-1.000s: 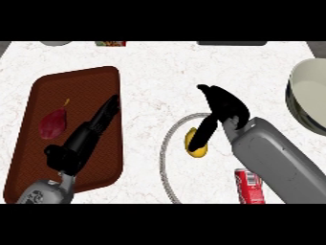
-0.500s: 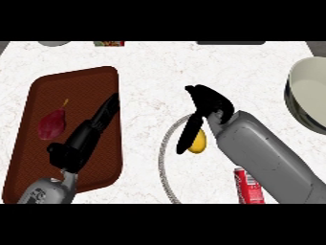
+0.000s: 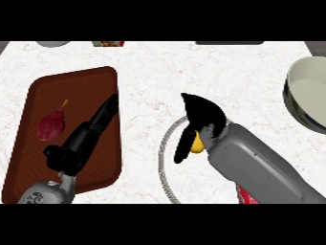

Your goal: Pick the lemon from the placemat and place it in the bowl

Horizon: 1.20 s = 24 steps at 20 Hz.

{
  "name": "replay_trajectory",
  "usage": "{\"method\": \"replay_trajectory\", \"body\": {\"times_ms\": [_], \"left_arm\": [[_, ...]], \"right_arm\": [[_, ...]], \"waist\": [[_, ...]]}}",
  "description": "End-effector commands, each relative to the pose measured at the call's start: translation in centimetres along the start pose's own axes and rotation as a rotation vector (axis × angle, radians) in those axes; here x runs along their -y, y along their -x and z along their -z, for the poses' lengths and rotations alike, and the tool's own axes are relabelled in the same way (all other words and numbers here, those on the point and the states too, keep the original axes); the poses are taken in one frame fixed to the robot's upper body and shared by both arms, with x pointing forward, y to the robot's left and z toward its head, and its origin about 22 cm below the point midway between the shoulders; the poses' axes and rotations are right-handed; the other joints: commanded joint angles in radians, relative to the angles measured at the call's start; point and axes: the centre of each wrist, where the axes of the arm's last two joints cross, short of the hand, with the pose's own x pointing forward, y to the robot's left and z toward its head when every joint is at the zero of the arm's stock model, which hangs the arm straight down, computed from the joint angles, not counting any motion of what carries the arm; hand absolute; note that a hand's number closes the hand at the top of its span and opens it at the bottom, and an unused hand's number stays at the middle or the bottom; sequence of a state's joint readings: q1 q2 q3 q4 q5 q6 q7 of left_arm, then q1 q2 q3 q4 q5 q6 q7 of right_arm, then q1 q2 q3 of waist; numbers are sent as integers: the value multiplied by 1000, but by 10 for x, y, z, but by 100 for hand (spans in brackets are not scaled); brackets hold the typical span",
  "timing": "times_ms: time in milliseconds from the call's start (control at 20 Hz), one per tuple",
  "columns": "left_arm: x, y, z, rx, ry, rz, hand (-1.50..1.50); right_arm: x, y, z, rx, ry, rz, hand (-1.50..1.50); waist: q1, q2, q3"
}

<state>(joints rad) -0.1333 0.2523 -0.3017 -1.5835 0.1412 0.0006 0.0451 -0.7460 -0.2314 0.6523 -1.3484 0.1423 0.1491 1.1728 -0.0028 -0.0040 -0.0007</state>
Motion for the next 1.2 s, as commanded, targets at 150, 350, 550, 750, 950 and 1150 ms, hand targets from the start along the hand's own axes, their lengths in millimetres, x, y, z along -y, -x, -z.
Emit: {"method": "replay_trajectory", "body": {"times_ms": [150,350,550,750,950,1150], "left_arm": [[-2,0,3,7,-7,3,0],[3,-12,-6,9,-2,-7,0],[-10,3,-10,8,-9,9,0],[-11,-6,-3,10,13,-3,0],[-10,0,-2,2,9,-6,0],[0,-7,2,12,14,-4,0]], "right_arm": [[-38,-4,-5,-157,94,-62,-150],[-20,-9,8,-205,151,-69,-150],[-19,8,14,-244,130,-78,-150],[-19,32,21,-241,112,-43,-150],[-34,43,45,-256,92,-51,-150],[-65,43,48,-235,96,-37,-150]], "waist": [[-2,0,0],[12,0,0],[3,1,0],[1,2,0],[9,5,1],[7,4,1]]}}
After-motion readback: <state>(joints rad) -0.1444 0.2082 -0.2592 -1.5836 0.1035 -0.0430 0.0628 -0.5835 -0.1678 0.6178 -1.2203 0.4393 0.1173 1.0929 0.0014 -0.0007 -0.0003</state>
